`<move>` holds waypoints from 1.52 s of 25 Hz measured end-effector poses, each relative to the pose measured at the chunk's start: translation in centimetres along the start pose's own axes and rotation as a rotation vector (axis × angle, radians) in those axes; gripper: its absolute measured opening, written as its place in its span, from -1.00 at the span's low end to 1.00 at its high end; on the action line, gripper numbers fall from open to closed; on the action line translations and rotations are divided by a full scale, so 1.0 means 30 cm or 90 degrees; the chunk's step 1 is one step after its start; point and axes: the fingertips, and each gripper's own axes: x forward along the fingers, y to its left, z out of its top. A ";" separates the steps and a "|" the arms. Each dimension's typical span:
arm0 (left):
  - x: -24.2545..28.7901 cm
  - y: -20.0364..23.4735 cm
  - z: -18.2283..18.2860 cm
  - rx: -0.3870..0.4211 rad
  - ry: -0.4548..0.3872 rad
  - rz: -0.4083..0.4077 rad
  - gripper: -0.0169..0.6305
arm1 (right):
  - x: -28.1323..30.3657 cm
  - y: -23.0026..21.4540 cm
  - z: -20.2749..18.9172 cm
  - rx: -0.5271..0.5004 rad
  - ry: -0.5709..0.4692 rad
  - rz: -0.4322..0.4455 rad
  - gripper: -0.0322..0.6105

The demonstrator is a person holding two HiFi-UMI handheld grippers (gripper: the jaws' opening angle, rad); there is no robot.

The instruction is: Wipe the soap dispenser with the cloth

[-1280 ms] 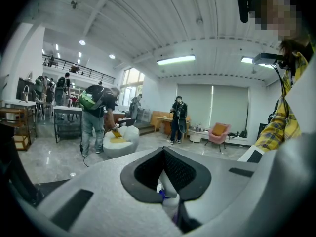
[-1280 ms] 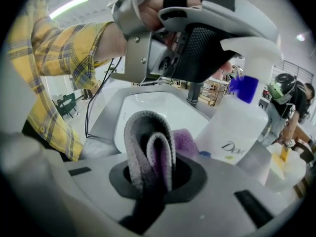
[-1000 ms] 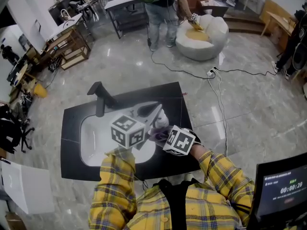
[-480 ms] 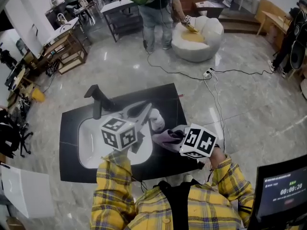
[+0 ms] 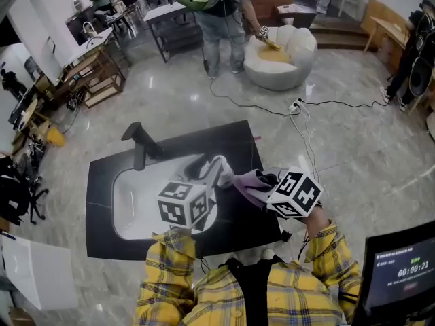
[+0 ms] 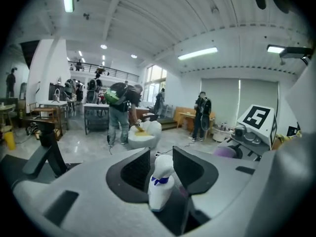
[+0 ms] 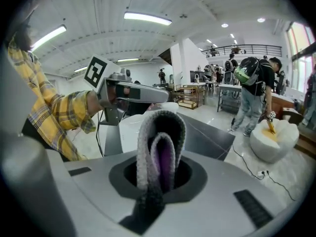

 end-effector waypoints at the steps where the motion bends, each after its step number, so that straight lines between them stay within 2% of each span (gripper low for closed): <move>1: 0.003 -0.003 -0.007 0.002 0.004 0.006 -0.57 | 0.000 -0.007 0.000 0.005 -0.002 -0.006 -0.75; 4: 0.024 -0.006 -0.023 0.012 0.011 0.012 -0.46 | 0.001 -0.043 0.005 0.019 -0.011 -0.031 -0.75; 8: 0.039 -0.031 -0.018 0.031 0.020 -0.025 -0.39 | 0.009 -0.068 0.012 0.026 -0.014 -0.044 -0.75; 11: 0.055 -0.055 -0.023 0.046 0.039 -0.047 -0.38 | 0.015 -0.073 0.010 0.029 -0.011 -0.047 -0.75; 16: 0.081 -0.032 -0.050 0.072 0.065 -0.026 -0.43 | 0.028 -0.081 0.009 0.030 -0.008 -0.045 -0.75; 18: 0.080 -0.033 -0.057 0.088 0.064 -0.038 -0.46 | 0.030 -0.083 0.007 0.031 -0.010 -0.045 -0.75; 23: 0.079 -0.056 -0.050 0.105 0.055 -0.130 -0.47 | 0.022 -0.092 0.007 0.032 -0.013 -0.043 -0.75; 33: 0.077 -0.073 -0.059 0.177 0.069 -0.313 -0.47 | 0.035 -0.099 0.000 0.037 -0.008 -0.036 -0.75; 38: 0.078 -0.063 -0.055 0.177 0.054 -0.387 -0.47 | 0.042 -0.100 -0.004 0.034 -0.005 -0.035 -0.75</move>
